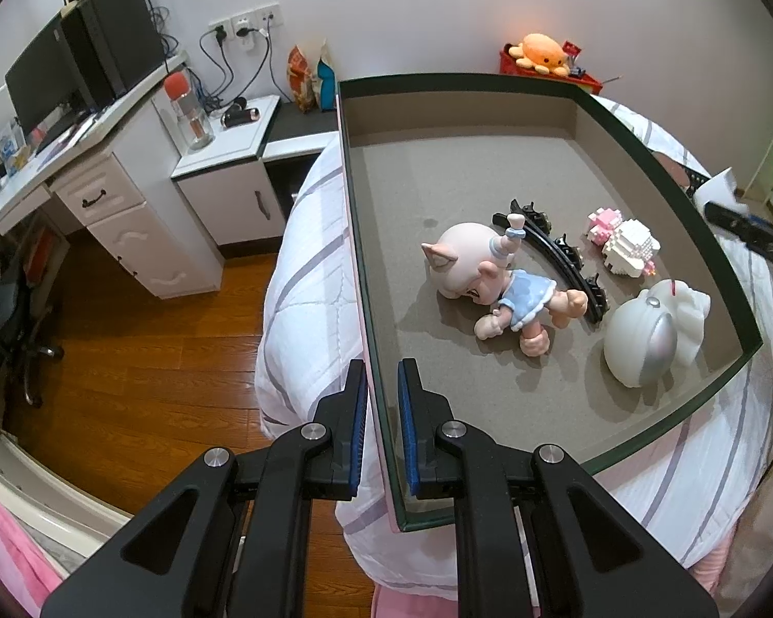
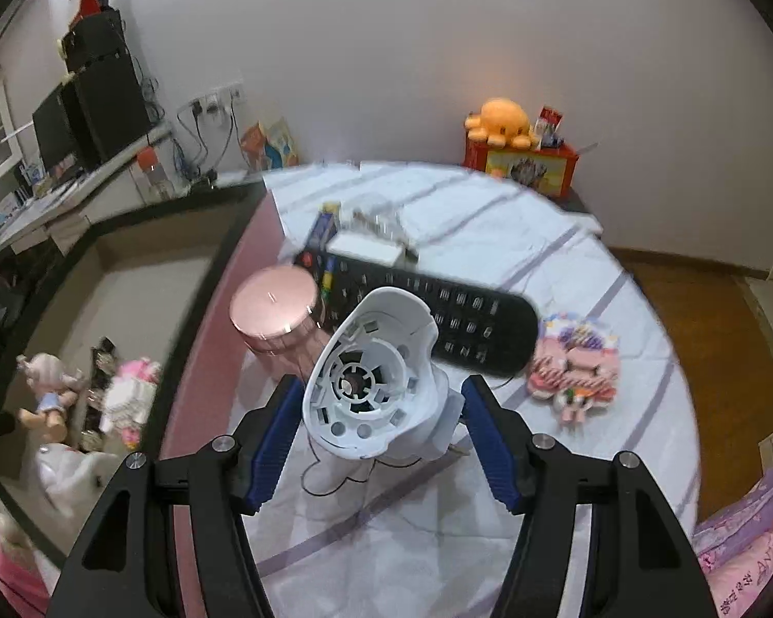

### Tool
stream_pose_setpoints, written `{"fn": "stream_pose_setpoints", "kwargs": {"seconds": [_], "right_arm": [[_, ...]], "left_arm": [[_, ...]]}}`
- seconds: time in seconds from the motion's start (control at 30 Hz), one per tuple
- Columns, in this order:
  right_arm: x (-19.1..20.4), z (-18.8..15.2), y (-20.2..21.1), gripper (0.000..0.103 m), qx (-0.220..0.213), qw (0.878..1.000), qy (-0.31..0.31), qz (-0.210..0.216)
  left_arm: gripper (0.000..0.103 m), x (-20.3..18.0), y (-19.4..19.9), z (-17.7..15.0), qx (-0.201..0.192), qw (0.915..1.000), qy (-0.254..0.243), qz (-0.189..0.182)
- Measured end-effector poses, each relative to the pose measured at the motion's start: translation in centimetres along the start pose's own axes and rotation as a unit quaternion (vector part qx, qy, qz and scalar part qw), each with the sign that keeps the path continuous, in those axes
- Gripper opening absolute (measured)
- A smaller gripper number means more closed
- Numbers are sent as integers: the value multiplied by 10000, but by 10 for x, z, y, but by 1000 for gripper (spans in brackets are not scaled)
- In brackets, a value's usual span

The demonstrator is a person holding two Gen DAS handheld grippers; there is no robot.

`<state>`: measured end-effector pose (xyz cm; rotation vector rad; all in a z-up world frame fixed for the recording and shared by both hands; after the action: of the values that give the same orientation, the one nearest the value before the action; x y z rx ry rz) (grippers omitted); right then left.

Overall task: Organize rigid objects
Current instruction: 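Grasp the white hair dryer with the right tool and lift it, then carry the white hair dryer into the box and open the right tool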

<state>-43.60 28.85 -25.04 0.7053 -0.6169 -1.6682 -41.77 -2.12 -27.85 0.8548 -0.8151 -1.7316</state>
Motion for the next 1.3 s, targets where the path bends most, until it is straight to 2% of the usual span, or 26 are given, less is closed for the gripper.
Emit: {"fn": "stream_pose_setpoints", "kwargs": {"seconds": [0.17,0.37,0.57,0.77,0.97,1.13,1.3], "right_arm": [[12,21,33,64,-396,9991,106,114],[68,39,60,65,-663,9944,592,566],[129,36,55,65,-552,9880,1121,906],[161,25,30,65,-209,9847,1489,882],[171,14,20,65,-101,9821,1683,840],[163,18,31,65,-295,9836,1513,940],[151,25,40,66,-479,9857,1367,865]], "left_arm": [[12,0,-1,1,4,10000,-3,27],[12,0,-1,2,-2,10000,10,28],[12,-1,0,1,4,10000,-9,18],[12,0,1,1,-3,10000,-13,-4],[12,-1,0,2,-4,10000,-24,-4],[12,-2,-1,2,-2,10000,-22,12],[12,-1,-1,2,-7,10000,-21,24]]}}
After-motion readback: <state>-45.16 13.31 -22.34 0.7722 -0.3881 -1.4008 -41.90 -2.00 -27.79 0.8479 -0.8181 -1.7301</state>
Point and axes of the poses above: each gripper's, at about its wrist camera, not at the fingertips, and y roughly against the way its jaws point, x to its left, z to its top, the point moved 10 cm from there along -y, roughly the way its jaws point, and after that the axes turned 15 degrees about -z, right-handed, at the moved point
